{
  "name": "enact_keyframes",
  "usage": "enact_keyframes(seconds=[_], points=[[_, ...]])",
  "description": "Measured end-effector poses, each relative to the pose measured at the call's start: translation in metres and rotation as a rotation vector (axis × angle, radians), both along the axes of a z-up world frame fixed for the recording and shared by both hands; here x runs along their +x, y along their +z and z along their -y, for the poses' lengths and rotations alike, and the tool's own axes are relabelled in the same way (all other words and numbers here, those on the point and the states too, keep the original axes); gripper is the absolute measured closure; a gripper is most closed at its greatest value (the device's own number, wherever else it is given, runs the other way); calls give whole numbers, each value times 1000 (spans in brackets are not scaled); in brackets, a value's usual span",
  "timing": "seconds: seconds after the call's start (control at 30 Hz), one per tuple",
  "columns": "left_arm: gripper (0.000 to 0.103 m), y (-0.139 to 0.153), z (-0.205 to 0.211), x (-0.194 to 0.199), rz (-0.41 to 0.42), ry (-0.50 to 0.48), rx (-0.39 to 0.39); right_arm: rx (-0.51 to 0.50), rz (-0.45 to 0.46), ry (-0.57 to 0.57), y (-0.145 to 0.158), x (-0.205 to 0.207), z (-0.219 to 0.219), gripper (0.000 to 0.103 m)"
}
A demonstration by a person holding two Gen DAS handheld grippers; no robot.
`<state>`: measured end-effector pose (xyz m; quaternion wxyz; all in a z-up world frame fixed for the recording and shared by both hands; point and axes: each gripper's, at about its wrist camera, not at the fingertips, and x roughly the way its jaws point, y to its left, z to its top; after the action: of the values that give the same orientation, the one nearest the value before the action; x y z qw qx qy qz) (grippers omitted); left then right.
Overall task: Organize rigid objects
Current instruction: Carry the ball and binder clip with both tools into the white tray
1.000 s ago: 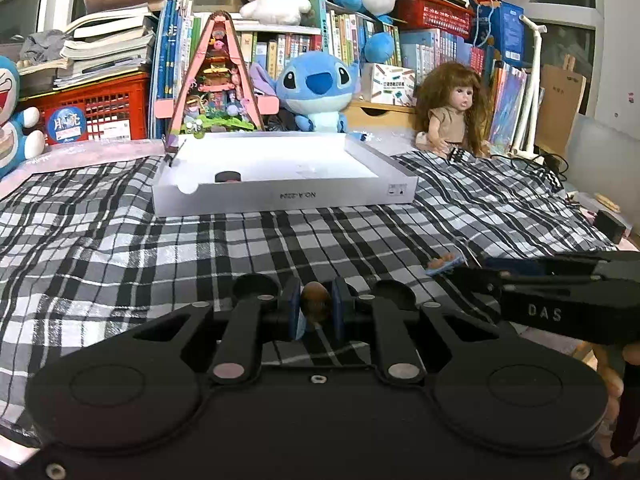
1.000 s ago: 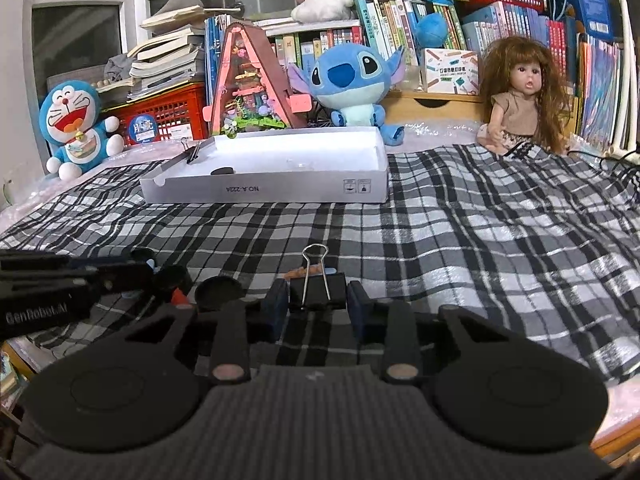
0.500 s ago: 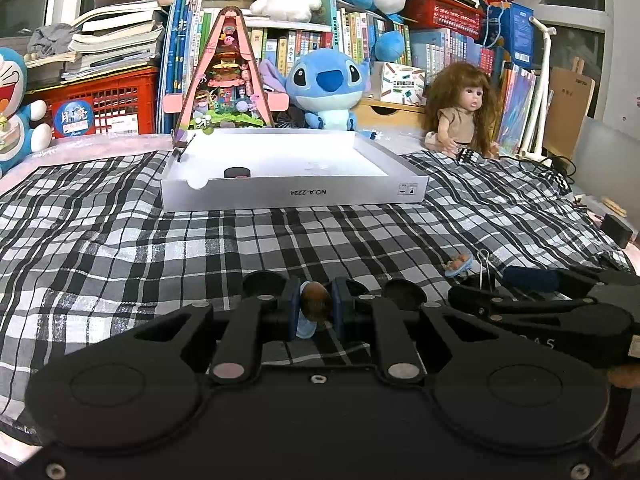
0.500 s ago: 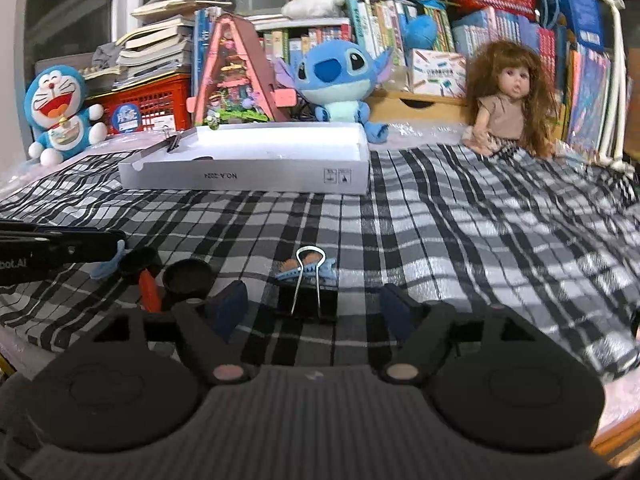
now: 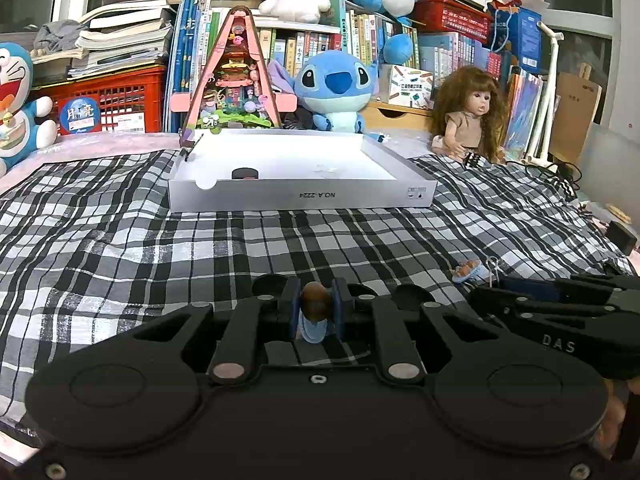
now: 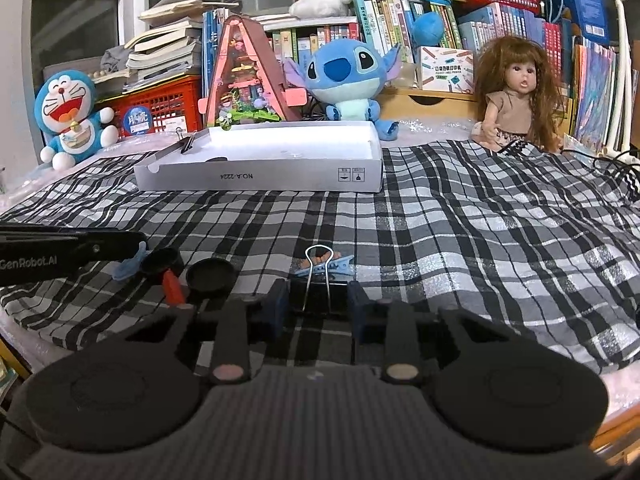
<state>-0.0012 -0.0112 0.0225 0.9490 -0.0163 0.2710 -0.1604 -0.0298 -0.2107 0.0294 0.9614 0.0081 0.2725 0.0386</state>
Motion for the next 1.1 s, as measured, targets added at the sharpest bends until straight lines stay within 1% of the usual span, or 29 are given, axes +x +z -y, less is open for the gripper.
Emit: enact_keyframes(seconds=[0.13,0.3,0.5,0.6,0.73,0.87,1.0,1.1], points=[[88,2,-2,2,2,5,-1,3,6,5,6,-2,2,66],[88,8,-4,9,6,6,-9,7,36,8,20,-3,6,66],[88,26,-8,32,19,14,-12,31,60,10,38,11,12,66],[88,36,-11,47,30,25,-9,52,71,21,49,24,13,66],[88,50,-16,73,39,41,-15,52,84,37,61,45,12,66],[88,62,-21,103,44,46,-21,80,50,49,70,76,13,66],[88,65,-29,141,-14,74,-57,117,-3,33,74,112,18,66],[88,59,-33,167,-45,106,-65,126,-40,13,73,139,21,66]])
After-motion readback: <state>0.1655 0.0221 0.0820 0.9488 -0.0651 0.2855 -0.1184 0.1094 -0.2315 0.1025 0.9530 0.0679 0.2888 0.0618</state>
